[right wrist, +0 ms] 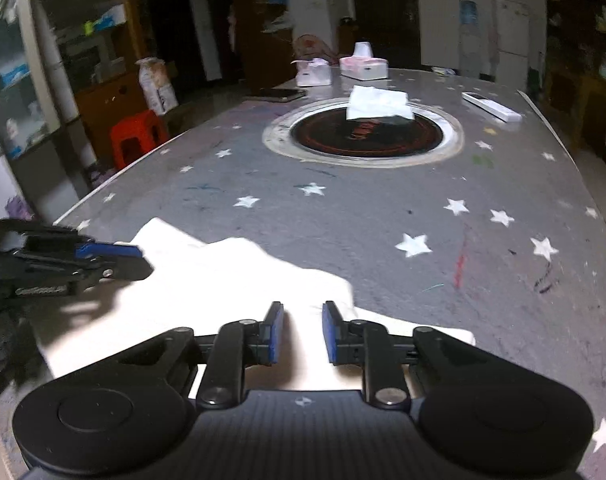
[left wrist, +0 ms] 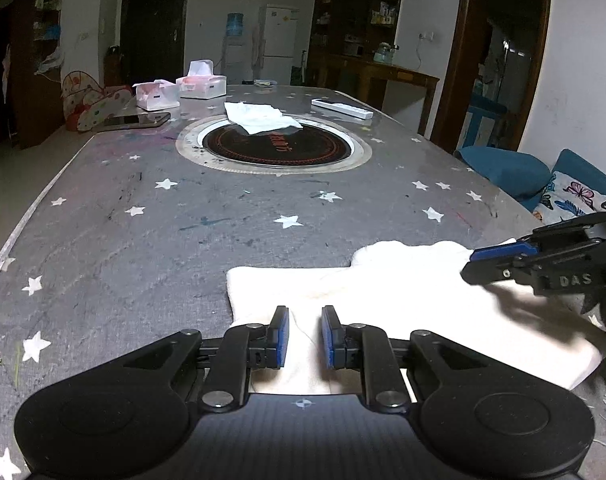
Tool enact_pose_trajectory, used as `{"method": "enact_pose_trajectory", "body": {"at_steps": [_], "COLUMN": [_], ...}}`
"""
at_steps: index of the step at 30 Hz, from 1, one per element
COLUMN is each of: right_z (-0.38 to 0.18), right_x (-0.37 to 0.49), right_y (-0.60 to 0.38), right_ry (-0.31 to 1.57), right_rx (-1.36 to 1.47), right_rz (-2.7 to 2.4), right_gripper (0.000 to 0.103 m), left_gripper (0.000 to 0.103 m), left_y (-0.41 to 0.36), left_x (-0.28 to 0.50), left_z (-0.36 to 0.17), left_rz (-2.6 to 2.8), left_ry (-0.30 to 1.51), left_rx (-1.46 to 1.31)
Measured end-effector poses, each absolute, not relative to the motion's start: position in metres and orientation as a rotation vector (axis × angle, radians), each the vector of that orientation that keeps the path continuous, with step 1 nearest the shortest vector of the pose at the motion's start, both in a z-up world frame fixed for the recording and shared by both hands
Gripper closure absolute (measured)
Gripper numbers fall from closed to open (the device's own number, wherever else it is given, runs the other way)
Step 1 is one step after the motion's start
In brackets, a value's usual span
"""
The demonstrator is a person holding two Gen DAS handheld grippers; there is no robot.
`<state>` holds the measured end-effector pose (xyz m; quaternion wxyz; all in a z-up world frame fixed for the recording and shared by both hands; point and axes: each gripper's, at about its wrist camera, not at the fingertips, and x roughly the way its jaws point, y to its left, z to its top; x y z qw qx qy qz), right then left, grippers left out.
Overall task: Fold clothes
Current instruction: 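Lay the folded hem onto the body and open both grippers, then smooth the folded sweatshirt flat with both open grippers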
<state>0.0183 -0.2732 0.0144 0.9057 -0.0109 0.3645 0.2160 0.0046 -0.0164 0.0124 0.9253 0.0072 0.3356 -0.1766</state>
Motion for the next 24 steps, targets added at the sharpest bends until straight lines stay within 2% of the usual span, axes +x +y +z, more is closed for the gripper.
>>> {"method": "enact_pose_trajectory", "body": {"at_steps": [4,15,19,24], "right_z": [0.022,0.032,0.016,0.023], "right_x": [0.014,-0.061,-0.060,-0.055], "right_y": [-0.283,-0.278,-0.283,-0.297], "right_ry": [0.727,0.643,0.665,0.642], "right_rx": [0.007,-0.148,-0.159,-0.103], "right_rz": [0.438,0.476,0.430,0.398], "right_gripper": [0.093,0.092,0.092,0.092], "left_gripper": [0.083,0.083,0.083,0.083], "left_y": [-0.016,-0.040,-0.041,-0.037], "left_x": [0.001,-0.040,-0.041,-0.042], "left_z": [0.016,0.025,0.015,0.015], "left_rz": [-0.363,-0.466,-0.447,-0.432], "left_ry": [0.683,0.639,0.660,0.658], "left_rx": [0.021,0.039,0.040,0.031]}}
